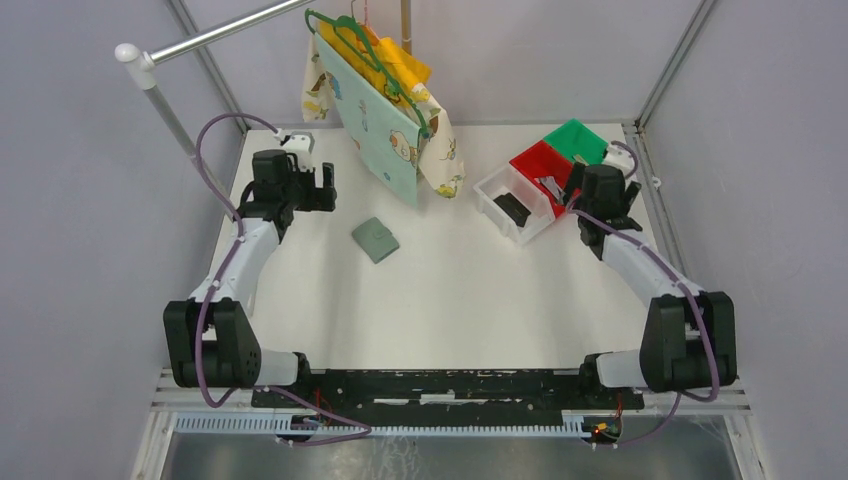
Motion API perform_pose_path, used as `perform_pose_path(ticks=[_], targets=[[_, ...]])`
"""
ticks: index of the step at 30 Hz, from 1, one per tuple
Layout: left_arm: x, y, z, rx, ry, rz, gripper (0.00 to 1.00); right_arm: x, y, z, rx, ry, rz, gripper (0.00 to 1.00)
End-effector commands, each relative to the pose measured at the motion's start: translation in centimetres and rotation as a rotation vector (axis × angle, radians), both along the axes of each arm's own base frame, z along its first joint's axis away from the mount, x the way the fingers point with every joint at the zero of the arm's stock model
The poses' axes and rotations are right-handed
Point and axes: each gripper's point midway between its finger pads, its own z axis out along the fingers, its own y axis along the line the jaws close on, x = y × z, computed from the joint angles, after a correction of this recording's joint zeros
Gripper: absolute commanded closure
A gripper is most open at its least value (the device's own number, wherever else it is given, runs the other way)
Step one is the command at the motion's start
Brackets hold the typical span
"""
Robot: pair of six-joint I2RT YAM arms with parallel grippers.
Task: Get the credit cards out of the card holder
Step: Move the storage box to the center of the board.
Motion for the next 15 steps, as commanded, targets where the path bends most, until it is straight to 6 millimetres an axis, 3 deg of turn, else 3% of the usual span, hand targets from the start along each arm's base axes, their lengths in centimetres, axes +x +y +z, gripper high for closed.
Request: perform_pose_path(ticks=[1, 5, 15], targets=[[-2.3, -1.0, -1.7, 0.000, 0.113, -0.090, 0.00, 2.0, 3.1, -0.6, -0.088, 0.160, 0.221, 0.05], [-3.0, -1.4, -2.0, -0.007, 0.136, -0.120, 0.00, 4.0, 6.1, -0.8, -0.120, 0.221, 0.359, 0.16], [-4.2, -2.4, -1.3, -0.031, 0.134, -0.177, 0.00, 6.6, 9.8, -2.0, -0.083, 0.259, 0.499, 0.15]])
